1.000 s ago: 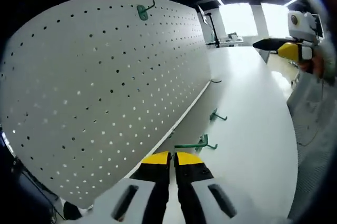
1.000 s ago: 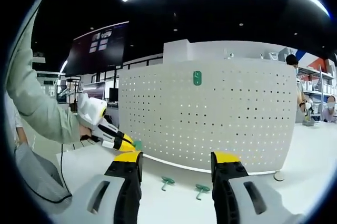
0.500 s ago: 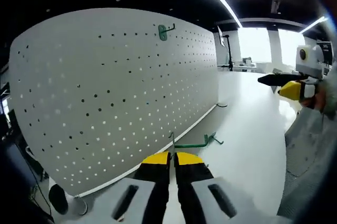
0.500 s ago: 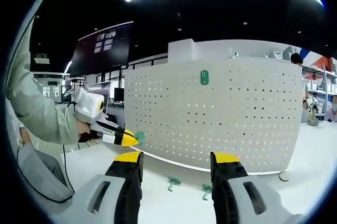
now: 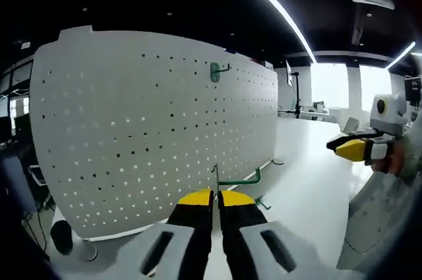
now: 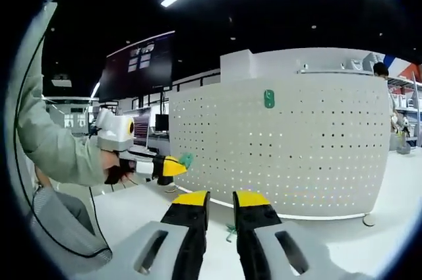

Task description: Insert the hook assembly into the mounting plate slot until the hook locks in place.

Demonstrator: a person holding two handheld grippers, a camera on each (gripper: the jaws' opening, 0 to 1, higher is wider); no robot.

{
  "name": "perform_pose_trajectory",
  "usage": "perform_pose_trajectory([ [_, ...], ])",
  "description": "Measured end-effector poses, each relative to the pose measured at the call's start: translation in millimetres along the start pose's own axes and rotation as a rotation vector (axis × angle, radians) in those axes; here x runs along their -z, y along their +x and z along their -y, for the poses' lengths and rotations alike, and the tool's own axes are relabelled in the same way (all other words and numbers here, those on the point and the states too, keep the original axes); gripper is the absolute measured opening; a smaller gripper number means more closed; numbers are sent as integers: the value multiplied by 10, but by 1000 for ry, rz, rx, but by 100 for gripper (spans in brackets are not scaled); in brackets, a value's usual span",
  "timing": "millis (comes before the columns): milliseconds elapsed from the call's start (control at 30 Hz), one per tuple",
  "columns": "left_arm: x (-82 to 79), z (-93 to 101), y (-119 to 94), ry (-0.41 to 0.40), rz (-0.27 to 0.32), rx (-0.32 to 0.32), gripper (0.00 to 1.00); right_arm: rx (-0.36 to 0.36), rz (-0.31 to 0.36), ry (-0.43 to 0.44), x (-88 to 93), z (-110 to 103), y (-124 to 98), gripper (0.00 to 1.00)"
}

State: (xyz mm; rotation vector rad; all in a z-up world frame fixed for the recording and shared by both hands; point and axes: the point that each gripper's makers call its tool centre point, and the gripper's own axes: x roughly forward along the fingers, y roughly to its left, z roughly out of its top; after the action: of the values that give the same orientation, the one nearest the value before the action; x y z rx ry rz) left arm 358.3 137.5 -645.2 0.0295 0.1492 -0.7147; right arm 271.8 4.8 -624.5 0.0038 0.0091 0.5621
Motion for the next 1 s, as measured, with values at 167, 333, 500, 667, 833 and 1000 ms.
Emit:
perform_pose_trajectory([
  [167,-127,144,-21,-8,39,24,3,-22,-4,-14,-19,-80,16,14],
  [333,-230,300,-30,-7,71,58,3,-45,-9,-22,-69,-148,25,14],
  [500,-296,463,-14,-10,92,97,3,-60,2,-24,-144,-201,52,14],
  [667,-323,620,7,-2,99,138,3,-67,15,-23,-205,-225,84,14],
  [833,-334,744,24,0,103,169,3,-73,26,-18,-260,-238,118,14],
  [1000,-378,829,27,-7,115,193,3,-76,34,-11,-299,-241,149,13],
])
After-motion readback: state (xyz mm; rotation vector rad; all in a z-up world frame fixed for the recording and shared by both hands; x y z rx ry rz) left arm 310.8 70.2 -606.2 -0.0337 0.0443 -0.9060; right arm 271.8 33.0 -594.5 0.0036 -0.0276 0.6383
